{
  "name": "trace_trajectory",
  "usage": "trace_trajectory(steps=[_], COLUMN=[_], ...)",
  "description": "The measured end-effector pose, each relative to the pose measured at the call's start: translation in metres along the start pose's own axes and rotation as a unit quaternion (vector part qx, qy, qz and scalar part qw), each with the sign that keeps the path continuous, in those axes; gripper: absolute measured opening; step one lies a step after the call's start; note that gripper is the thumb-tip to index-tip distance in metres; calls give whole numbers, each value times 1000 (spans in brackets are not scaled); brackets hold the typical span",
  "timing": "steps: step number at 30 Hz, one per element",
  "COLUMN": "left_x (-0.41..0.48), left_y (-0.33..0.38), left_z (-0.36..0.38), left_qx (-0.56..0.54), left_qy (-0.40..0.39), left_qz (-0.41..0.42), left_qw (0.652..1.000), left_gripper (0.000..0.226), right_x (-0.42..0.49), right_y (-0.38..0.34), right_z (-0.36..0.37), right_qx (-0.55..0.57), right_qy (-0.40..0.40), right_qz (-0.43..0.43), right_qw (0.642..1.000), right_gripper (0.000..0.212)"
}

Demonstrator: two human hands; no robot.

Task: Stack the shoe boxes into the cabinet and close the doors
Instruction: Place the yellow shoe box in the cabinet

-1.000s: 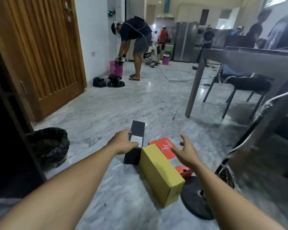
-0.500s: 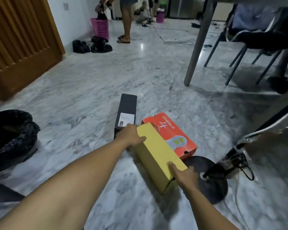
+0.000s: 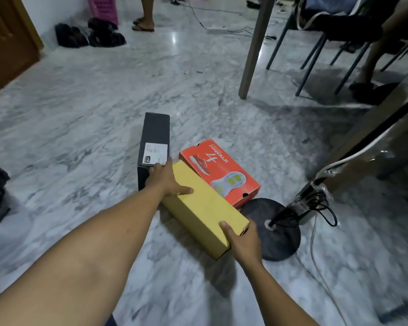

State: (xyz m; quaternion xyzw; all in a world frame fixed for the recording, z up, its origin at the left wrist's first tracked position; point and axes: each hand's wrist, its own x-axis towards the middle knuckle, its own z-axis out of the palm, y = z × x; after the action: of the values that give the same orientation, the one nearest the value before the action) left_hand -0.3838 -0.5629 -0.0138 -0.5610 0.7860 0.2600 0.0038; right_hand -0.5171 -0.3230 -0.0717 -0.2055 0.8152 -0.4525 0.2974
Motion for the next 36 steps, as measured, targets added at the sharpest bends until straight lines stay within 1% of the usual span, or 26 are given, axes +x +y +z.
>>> trace_trajectory(steps=[3,5,9,12,13,15,17,19,20,22,23,24,25,26,28,29,31,34,36], left_x=[-34,-60,-118,-160,-173,-196,-214,-226,-230,-234,-234,-234,-233,-233,-231,-231,-232,-238,-244], left_y=[-17,-29,-61,-96,-105,-116,-122,-128,-132,-138,-142,-143,-145,-145,-149,-151,-153,-152,-153], left_z=[-3,-4,5,18,22,34,43,49,51,54,56,56,57,57,59,60,60,48,36], left_qx=[34,33,-33,-89,-95,-99,-124,-159,-176,-201,-208,-215,-224,-232,-240,-241,-243,-245,-257], left_qy=[-13,-29,-23,-45,-45,-24,3,0,-13,-32,-32,-31,-36,-45,-61,-66,-65,-31,6], left_qz=[-36,-61,-112,-164,-177,-185,-192,-203,-206,-203,-194,-183,-172,-166,-160,-157,-153,-143,-136], left_qw=[999,997,993,981,979,977,973,966,962,958,958,959,959,957,956,956,956,958,957], left_gripper=[154,160,160,160,157,141,124,115,115,118,123,133,145,153,159,161,162,163,153], right_x=[-12,-22,-42,-56,-60,-69,-79,-87,-90,-96,-96,-94,-91,-89,-87,-87,-87,-92,-98], right_y=[15,23,23,23,25,27,30,35,38,43,45,49,53,54,52,50,43,25,7], right_z=[-12,-20,-34,-34,-32,-29,-28,-27,-25,-23,-22,-21,-21,-21,-24,-24,-23,-18,-17], right_qx=[44,37,-2,-66,-91,-133,-171,-187,-178,-153,-139,-126,-114,-104,-89,-83,-68,-37,-14], right_qy=[-39,-66,-118,-163,-169,-178,-188,-192,-190,-187,-190,-196,-204,-210,-215,-214,-217,-221,-227], right_qz=[-11,-14,-41,-68,-80,-97,-111,-112,-105,-86,-72,-57,-45,-38,-45,-51,-61,-87,-113], right_qw=[998,997,992,982,978,970,961,957,960,967,969,971,971,971,972,972,972,971,967], right_gripper=[62,67,67,80,85,90,89,92,99,127,140,147,147,138,111,102,95,89,88])
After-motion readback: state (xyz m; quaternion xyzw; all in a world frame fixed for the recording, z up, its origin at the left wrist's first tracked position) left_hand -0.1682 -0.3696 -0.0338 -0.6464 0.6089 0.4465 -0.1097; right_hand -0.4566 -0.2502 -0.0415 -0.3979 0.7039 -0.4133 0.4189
